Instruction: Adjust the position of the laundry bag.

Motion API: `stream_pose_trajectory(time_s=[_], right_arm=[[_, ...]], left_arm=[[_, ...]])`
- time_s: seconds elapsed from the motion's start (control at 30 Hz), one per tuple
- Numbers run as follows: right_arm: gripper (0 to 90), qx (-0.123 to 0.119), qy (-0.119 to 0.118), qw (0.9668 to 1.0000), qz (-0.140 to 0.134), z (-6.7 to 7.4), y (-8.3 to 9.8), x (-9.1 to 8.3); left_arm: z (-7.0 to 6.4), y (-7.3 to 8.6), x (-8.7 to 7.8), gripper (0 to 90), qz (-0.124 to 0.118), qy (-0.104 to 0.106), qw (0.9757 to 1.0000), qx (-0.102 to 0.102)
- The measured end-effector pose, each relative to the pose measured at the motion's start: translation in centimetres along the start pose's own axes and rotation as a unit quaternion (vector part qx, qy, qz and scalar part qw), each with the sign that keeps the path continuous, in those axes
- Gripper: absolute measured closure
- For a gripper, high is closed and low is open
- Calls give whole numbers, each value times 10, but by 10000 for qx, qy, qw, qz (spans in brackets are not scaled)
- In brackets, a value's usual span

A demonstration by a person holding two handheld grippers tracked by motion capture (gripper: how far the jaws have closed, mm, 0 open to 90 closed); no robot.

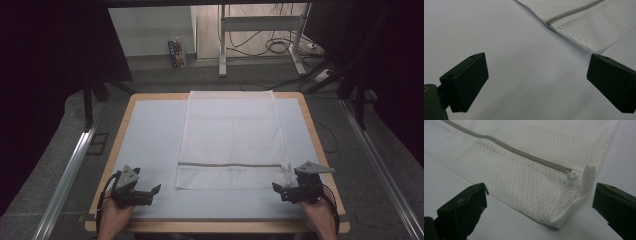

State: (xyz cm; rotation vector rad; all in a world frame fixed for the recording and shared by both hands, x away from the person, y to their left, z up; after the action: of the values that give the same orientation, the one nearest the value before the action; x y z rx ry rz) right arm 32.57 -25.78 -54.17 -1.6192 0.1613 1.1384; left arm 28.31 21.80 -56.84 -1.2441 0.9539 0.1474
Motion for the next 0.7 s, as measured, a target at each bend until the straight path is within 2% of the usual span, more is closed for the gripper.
stream_pose_trajectory(time_s=[0.13,0.2,0.23,0.3,0.4,0.57,0.7], right_arm=[[0,41,-84,10000,-23,0,0,1],[0,40,-148,9999,-46,2,-1,1],[0,40,-148,9999,-46,2,-1,1],[0,-27,-167,9998,-37,4,-2,2],[0,-73,-159,9998,13,5,-2,2],[0,-109,-146,9998,57,4,-1,3],[0,-152,-160,9997,114,5,0,5]], left_arm=[[-2,-2,-1,27,-110,60,9999,20],[-6,-5,-1,28,-171,281,9995,3],[-6,-5,-1,29,-171,281,9995,3],[-12,-5,2,29,-137,378,9991,158],[-15,-6,4,25,-124,408,9987,268],[-14,-5,5,23,-97,397,9989,246],[-12,-3,6,22,49,336,9992,223]])
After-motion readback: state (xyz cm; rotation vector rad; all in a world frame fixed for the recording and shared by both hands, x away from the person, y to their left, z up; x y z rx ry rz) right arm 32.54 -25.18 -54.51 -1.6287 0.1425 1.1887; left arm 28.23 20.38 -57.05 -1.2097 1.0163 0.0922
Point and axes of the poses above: each handheld gripper's, and its own axes: x roughly forward along the jaws, y roughly out of its underside, z roughly to its left, the point moved 6 cm from there along x, roughly forward along the jaws, and after that the axes turned 7 degrees about z, right-handed, at the moved point
